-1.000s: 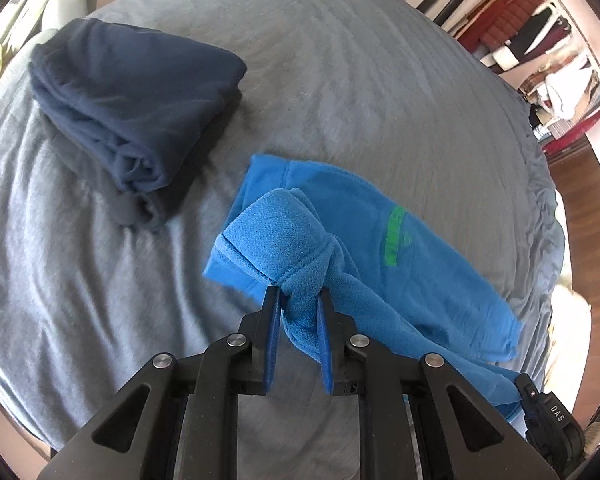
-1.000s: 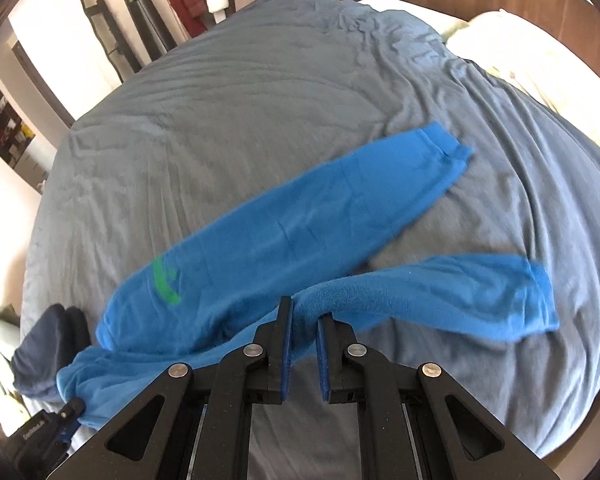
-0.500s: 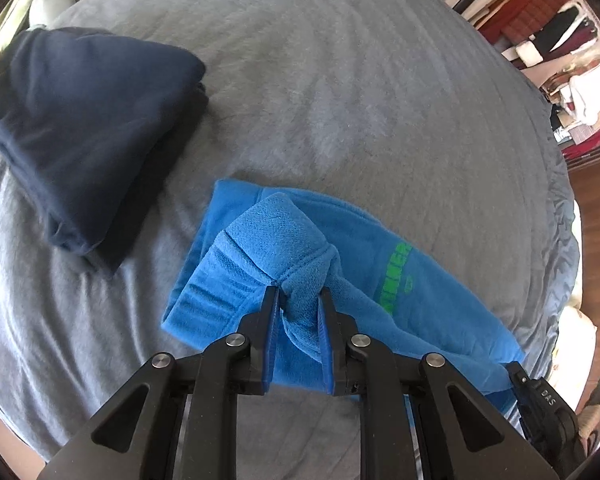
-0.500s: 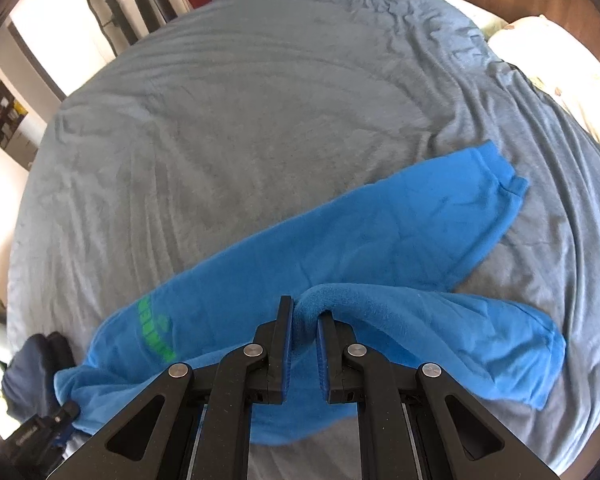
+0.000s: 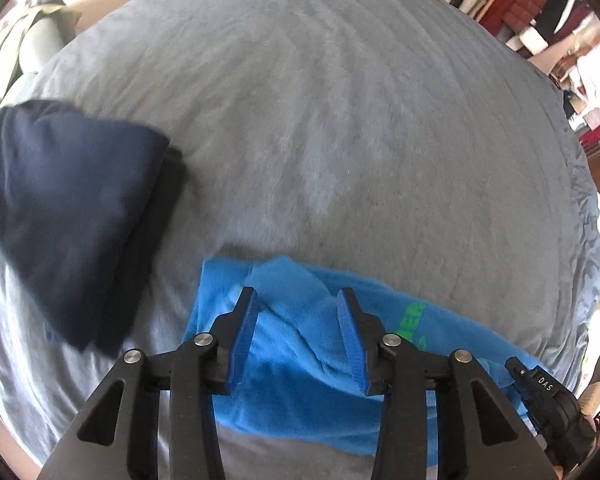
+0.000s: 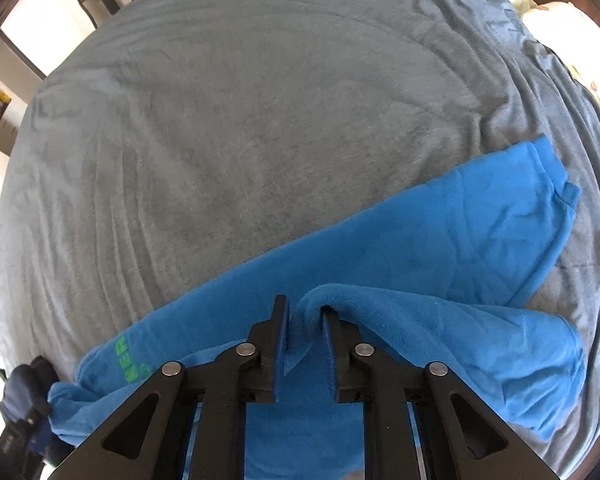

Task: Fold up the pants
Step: 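Lift the waistband and fold it toward the leg cuffs with both grippers, then lower the folded waistband onto the legs and open both grippers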

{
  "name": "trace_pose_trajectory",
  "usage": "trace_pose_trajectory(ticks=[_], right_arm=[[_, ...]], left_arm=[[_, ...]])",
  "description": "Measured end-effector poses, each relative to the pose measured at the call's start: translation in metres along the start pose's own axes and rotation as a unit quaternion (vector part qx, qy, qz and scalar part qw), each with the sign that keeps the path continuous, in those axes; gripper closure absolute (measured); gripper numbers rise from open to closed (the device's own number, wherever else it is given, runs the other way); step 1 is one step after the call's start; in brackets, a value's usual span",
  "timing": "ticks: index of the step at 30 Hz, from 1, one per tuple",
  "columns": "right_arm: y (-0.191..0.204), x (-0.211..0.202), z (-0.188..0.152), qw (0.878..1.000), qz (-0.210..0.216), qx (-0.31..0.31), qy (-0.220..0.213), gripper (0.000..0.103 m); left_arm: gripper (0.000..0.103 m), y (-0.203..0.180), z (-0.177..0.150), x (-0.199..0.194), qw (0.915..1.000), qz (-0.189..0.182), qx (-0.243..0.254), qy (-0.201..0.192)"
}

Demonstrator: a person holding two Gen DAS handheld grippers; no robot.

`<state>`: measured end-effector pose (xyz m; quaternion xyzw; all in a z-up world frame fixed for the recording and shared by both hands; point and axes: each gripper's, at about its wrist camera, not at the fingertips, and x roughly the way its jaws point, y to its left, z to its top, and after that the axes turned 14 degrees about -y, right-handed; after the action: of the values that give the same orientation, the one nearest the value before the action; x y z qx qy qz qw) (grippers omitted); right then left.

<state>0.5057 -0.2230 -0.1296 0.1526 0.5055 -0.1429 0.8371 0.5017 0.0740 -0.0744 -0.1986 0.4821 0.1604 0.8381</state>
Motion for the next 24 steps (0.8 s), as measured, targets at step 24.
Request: trace_pose_trajectory(ticks=[24], right_arm=[[0.053, -0.051, 0.027, 0.974, 0.025, -0.209, 0.078, 0.064]], left_arm=[[0.054, -0.016, 0.019, -0.035, 0.9417, -0.108, 0.319, -0.007]])
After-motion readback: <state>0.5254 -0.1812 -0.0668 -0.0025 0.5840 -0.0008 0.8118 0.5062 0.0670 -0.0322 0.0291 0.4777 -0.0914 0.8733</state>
